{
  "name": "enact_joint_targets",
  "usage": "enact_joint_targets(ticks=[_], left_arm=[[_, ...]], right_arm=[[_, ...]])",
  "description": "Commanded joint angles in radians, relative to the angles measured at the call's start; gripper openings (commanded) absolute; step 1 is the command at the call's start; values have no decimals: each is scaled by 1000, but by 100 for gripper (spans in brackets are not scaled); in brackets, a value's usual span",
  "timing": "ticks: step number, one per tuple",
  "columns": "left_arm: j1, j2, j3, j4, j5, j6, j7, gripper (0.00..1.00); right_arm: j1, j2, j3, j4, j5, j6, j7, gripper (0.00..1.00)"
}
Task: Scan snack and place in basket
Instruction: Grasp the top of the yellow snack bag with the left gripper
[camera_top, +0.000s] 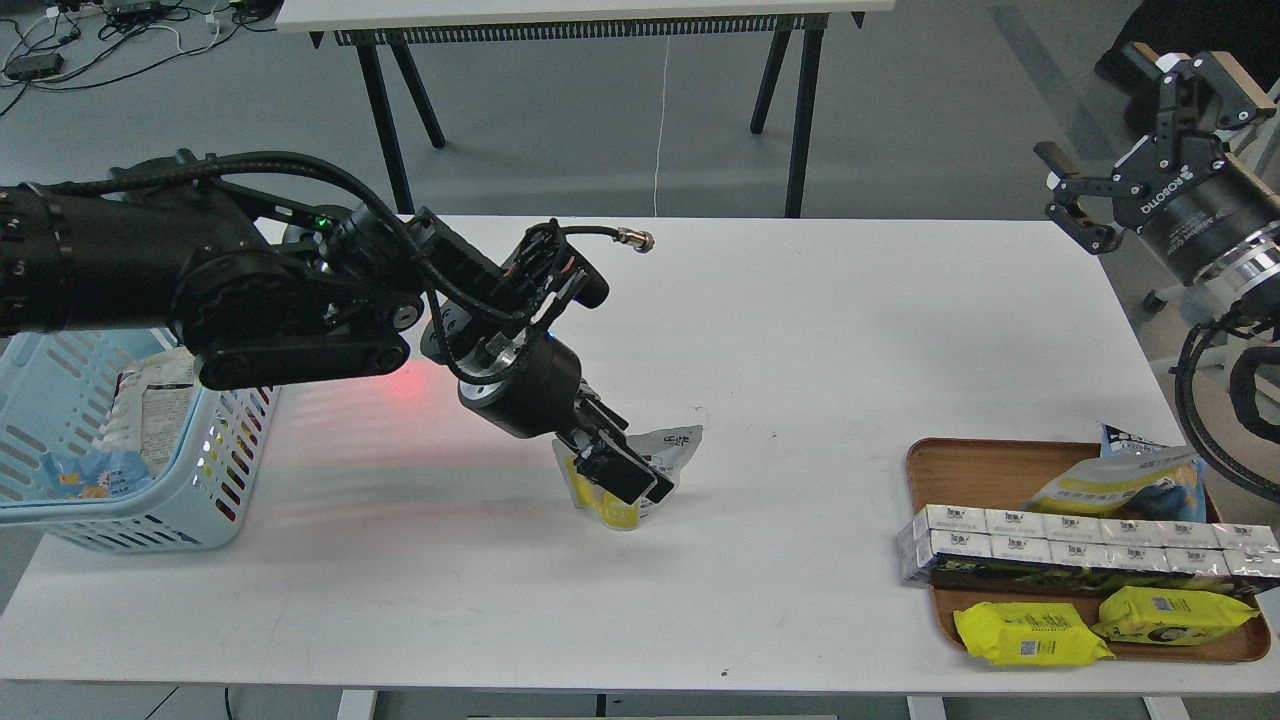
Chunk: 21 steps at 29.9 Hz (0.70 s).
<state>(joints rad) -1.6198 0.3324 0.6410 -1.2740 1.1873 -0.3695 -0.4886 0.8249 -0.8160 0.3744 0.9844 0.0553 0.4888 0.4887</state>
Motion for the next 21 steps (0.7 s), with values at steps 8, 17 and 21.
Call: enact_joint_targets(ticks=[8, 17, 21], left_arm=[[21, 0, 9, 8, 84, 90, 0, 4], [37, 19, 12, 7, 84, 93, 0, 0], [37, 22, 12, 7, 84, 92, 0, 0]], right_arm=[[-12, -2, 1, 0, 0, 0, 0, 99], [-15, -2, 0, 0, 3, 0, 0, 99], [-26, -2, 3, 0, 5, 0, 0, 99]])
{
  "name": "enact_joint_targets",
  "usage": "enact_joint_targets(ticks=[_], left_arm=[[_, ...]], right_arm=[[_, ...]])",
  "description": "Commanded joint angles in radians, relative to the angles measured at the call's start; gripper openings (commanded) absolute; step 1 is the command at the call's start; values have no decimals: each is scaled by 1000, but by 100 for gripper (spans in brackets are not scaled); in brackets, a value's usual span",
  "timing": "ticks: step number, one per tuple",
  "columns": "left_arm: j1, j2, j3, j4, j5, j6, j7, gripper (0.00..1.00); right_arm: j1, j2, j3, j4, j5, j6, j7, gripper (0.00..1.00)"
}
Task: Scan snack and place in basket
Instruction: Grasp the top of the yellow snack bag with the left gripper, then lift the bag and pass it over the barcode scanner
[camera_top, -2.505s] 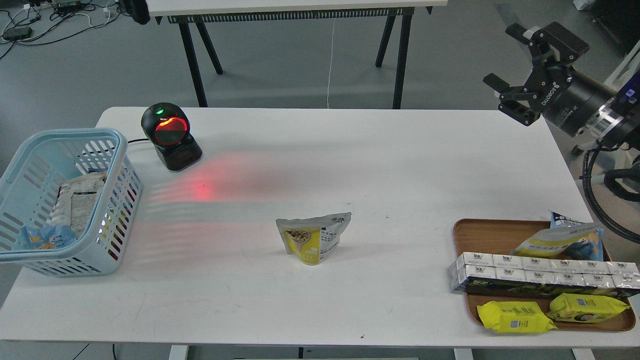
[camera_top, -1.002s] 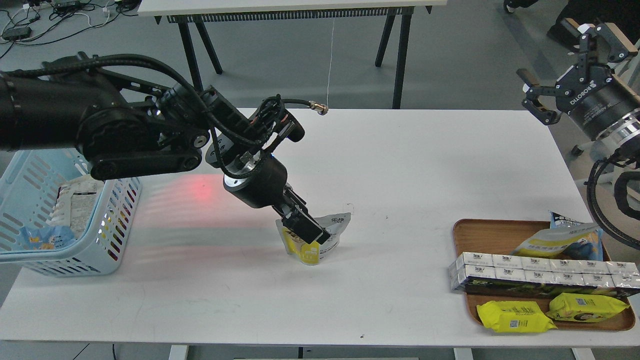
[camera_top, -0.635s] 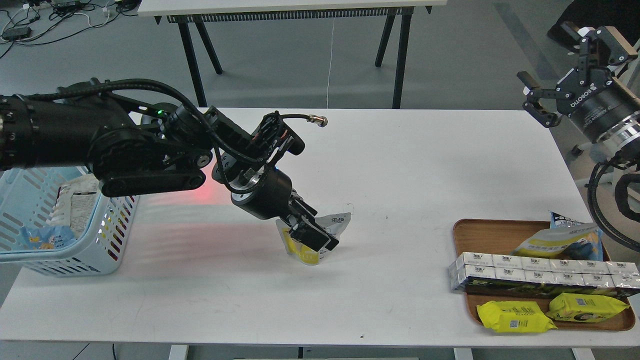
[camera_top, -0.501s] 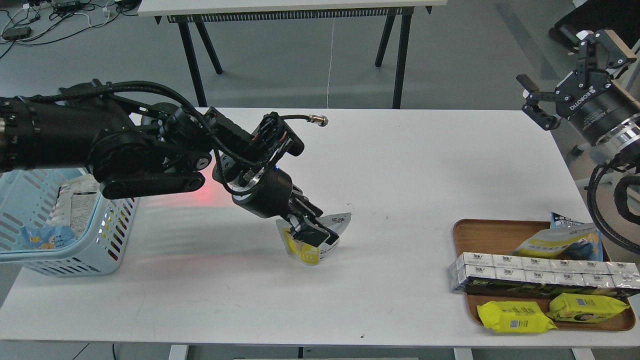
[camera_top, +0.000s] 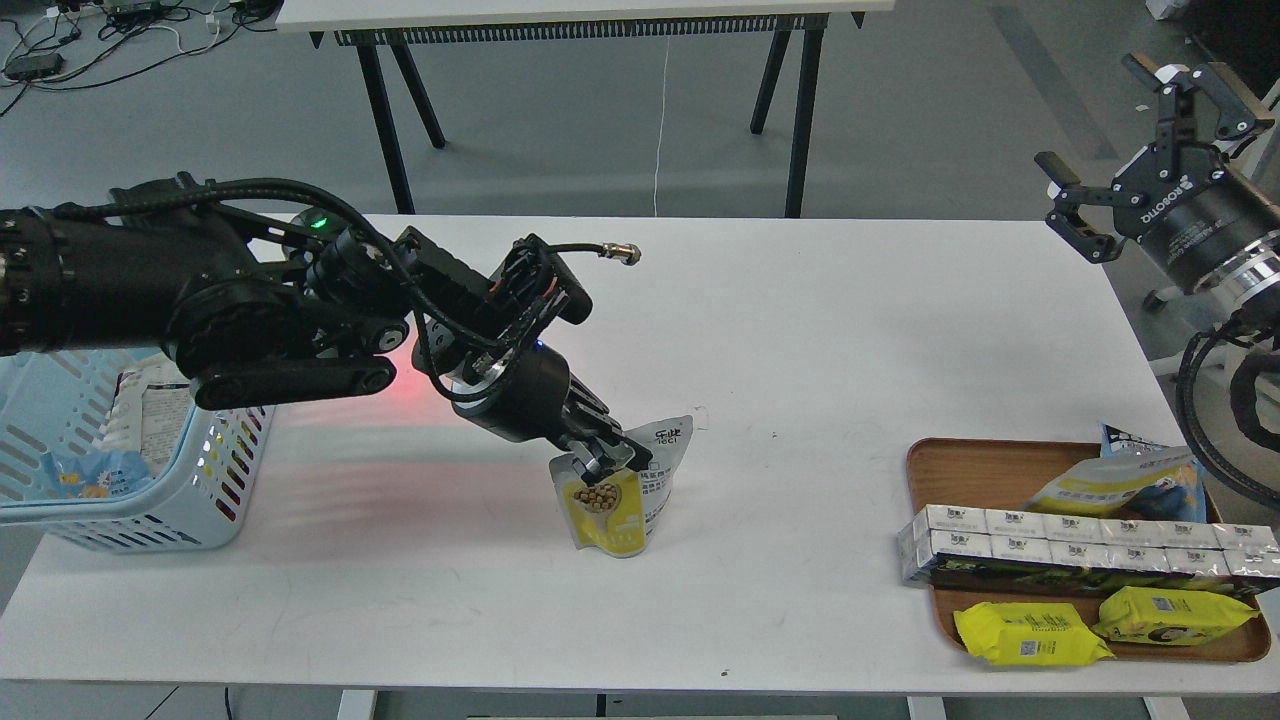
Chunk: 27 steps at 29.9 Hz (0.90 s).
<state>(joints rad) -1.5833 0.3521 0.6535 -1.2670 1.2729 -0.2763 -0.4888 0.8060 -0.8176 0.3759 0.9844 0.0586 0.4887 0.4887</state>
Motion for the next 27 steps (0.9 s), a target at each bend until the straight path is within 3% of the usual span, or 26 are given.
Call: enact_joint_targets(ticks=[1, 27], left_arm=[[0, 4, -2, 0, -1, 0, 0, 0], [-204, 370, -8, 12, 220, 0, 0, 0]], right_arm=[[-8, 0, 3, 0, 1, 0, 0, 99], [-14, 6, 51, 3, 1, 0, 0, 99]])
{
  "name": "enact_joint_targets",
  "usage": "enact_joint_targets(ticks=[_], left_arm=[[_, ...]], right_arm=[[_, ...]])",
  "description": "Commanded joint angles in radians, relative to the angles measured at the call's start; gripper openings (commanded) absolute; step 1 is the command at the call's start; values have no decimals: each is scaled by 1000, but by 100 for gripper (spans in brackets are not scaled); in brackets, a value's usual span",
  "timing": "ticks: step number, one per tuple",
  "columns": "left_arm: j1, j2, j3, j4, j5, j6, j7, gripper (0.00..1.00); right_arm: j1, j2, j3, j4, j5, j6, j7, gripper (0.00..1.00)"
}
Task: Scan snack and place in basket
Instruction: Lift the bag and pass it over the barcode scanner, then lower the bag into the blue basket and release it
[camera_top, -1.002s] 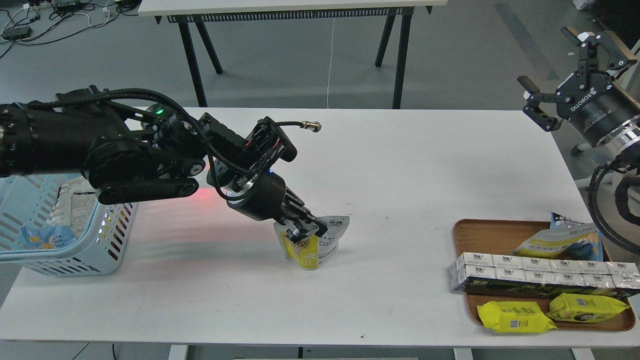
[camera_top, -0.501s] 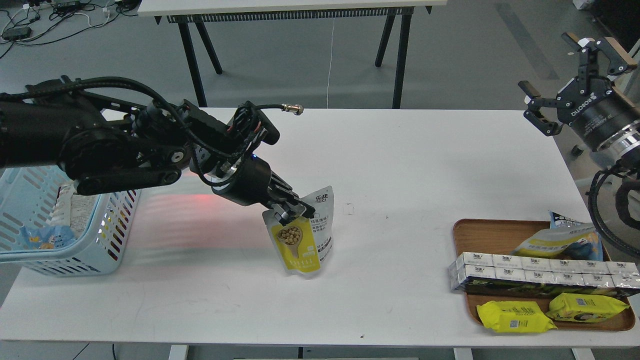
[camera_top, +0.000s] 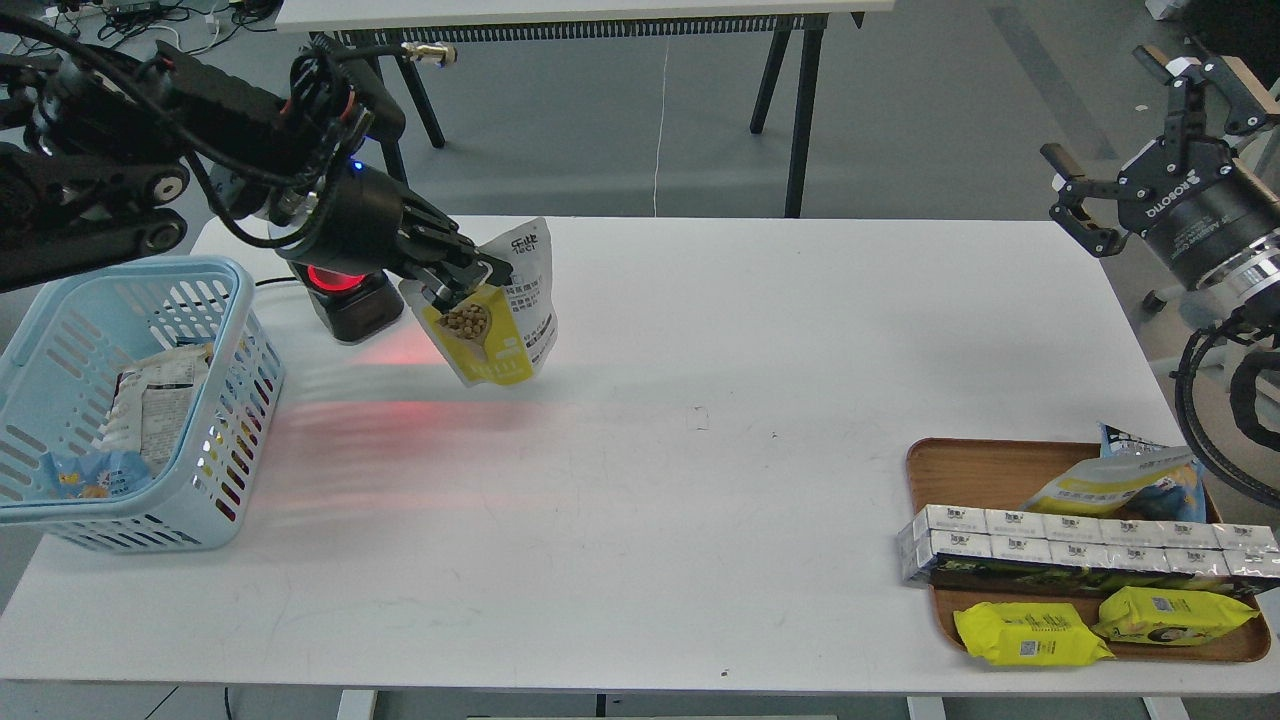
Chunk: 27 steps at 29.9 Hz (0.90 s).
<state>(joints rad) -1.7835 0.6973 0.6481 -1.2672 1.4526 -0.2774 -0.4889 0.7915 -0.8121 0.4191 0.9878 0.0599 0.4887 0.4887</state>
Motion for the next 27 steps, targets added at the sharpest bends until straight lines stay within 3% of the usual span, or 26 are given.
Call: enact_joint_targets(ticks=[1, 10, 20, 27], left_arm=[[-4, 36, -2, 15, 52, 1, 0, 0], [-4, 60, 4, 58, 61, 0, 0, 0], [-132, 355, -36, 35, 69, -48, 0, 0], [-159, 499, -36, 32, 109, -89, 0, 0]], right_arm=[[-1, 1, 9, 0, 0, 0, 0, 99], [-1, 2, 10, 0, 0, 0, 0, 99], [-3, 2, 12, -1, 2, 0, 0, 99], [-3, 2, 15, -6, 2, 0, 0, 99]])
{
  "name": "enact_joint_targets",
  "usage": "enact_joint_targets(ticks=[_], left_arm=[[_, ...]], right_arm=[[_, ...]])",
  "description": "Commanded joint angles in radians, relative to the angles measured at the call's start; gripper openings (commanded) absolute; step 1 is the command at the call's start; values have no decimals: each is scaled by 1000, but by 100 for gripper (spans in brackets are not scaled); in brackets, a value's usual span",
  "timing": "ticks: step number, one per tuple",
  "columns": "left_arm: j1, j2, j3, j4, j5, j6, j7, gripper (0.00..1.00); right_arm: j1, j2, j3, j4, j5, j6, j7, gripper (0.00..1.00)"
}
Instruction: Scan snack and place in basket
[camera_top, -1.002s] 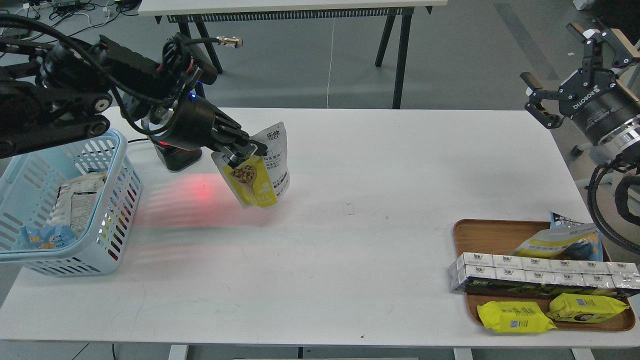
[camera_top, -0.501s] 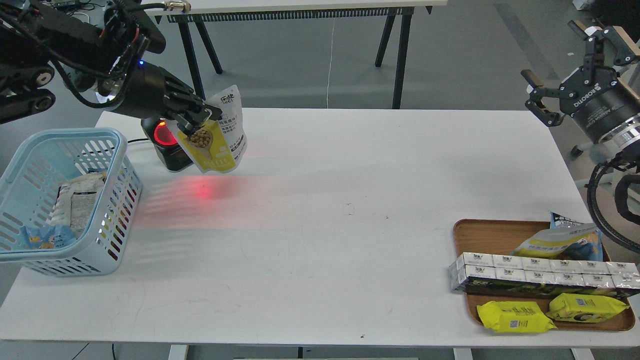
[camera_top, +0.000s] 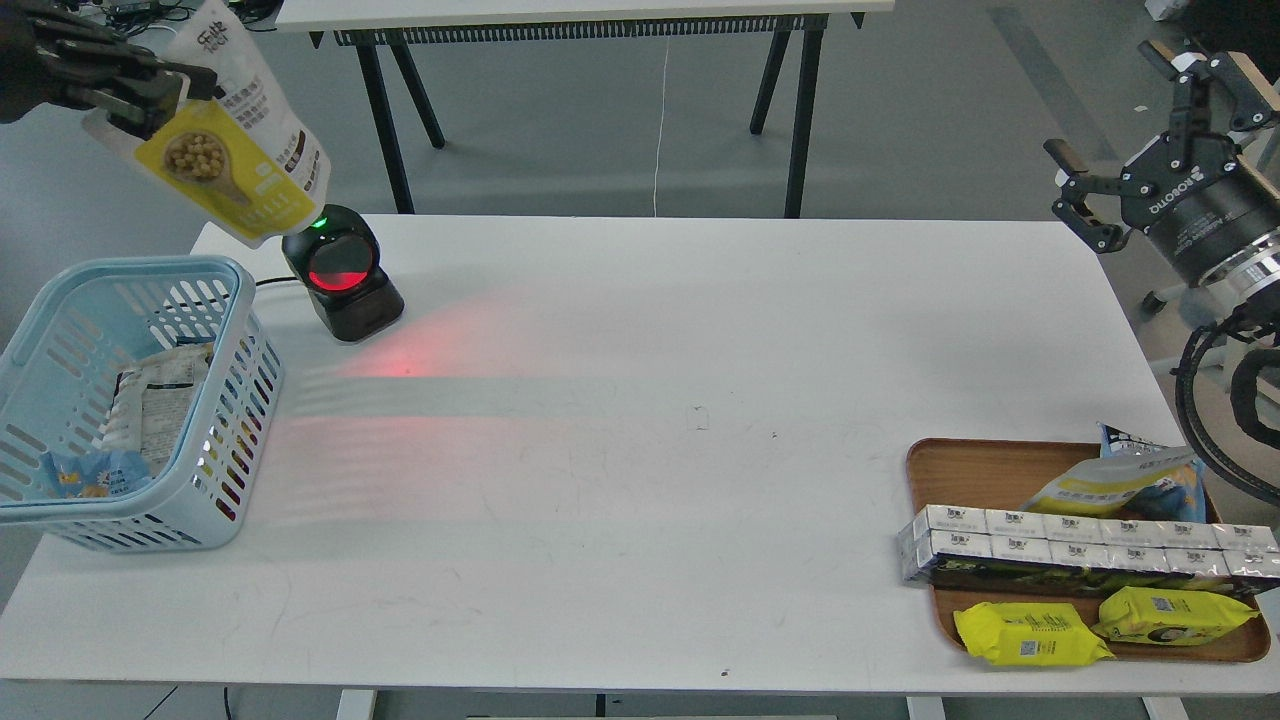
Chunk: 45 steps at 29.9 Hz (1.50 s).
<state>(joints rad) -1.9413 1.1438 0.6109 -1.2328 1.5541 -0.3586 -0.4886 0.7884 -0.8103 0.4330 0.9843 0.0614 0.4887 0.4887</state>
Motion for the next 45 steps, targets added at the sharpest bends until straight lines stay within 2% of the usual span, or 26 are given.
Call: enact_joint_targets(ticks=[1, 10, 16, 22, 31, 41, 45], left_arm=[[-1, 66, 3, -2, 7, -8, 0, 0], [22, 229, 12, -4, 124, -5, 0, 0], [151, 278, 4, 3, 133, 50, 0, 0], [245, 272, 4, 7, 129, 92, 0, 0], [317, 200, 4, 48, 126, 90, 0, 0], [372, 94, 3, 157, 124, 81, 0, 11], [370, 83, -3, 167, 124, 78, 0, 20]], right_arm=[[0, 0, 1, -3, 0, 0, 0, 99], [-5, 7, 1, -3, -2, 0, 0, 99], [-6, 10, 4, -3, -2, 0, 0, 99], [-6, 13, 6, -4, -2, 0, 0, 99], [-6, 16, 6, -6, -2, 0, 0, 99], [-6, 16, 6, -7, -2, 0, 0, 99], [-8, 14, 7, -9, -2, 0, 0, 99]])
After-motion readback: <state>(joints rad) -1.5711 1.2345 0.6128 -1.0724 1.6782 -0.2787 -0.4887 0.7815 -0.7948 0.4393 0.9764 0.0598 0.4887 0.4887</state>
